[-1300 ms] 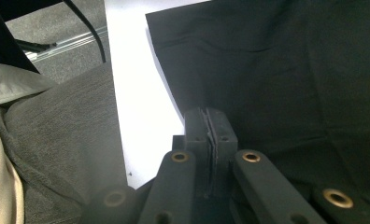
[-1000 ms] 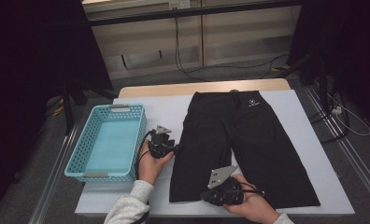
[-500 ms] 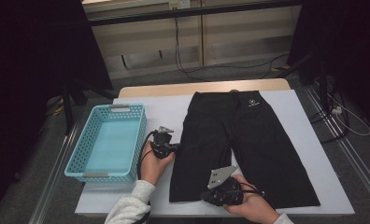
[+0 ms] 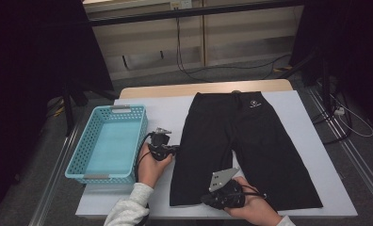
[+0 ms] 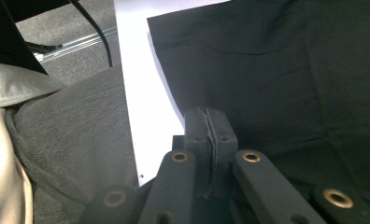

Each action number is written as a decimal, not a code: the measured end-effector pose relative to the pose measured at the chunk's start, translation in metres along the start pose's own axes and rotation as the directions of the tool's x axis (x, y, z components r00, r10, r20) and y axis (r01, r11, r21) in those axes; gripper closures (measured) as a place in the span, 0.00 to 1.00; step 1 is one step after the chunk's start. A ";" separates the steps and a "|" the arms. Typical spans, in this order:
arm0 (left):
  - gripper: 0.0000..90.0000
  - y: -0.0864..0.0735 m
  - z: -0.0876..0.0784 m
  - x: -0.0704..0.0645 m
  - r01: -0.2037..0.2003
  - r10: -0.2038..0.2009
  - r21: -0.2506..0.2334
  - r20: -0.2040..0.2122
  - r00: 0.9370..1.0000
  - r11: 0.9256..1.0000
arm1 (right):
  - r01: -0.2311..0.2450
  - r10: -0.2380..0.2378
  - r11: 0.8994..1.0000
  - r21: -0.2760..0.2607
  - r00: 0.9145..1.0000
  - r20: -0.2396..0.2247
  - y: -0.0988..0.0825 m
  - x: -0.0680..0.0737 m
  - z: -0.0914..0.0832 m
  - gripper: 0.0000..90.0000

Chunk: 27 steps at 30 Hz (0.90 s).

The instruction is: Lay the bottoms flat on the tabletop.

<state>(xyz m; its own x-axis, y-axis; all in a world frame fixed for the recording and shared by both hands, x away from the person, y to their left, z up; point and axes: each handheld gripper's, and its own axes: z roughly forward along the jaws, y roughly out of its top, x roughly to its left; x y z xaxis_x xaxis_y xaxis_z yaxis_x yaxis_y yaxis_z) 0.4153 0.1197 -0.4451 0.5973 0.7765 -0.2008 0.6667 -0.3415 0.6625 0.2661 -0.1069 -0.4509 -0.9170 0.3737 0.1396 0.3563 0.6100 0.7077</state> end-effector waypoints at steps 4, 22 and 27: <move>1.00 0.002 -0.003 -0.001 -0.010 0.010 -0.036 0.010 1.000 0.999 | -0.004 0.004 1.000 -0.007 1.000 -0.004 0.001 0.001 -0.001 1.00; 0.96 -0.001 -0.001 0.004 -0.013 0.013 0.000 -0.004 1.000 1.000 | -0.017 0.017 0.999 -0.031 1.000 -0.010 0.002 0.001 -0.004 0.87; 0.75 -0.001 -0.005 0.003 -0.007 0.007 -0.024 0.019 1.000 1.000 | -0.074 0.082 0.992 -0.098 0.993 0.084 0.003 -0.013 -0.019 0.61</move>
<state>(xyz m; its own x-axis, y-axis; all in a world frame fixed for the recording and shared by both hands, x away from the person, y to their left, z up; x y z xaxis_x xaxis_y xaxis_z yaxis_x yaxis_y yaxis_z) 0.4140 0.1251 -0.4433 0.6104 0.7640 -0.2092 0.6517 -0.3342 0.6808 0.2755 -0.1236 -0.4376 -0.8662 0.4800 0.1388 0.4039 0.5091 0.7600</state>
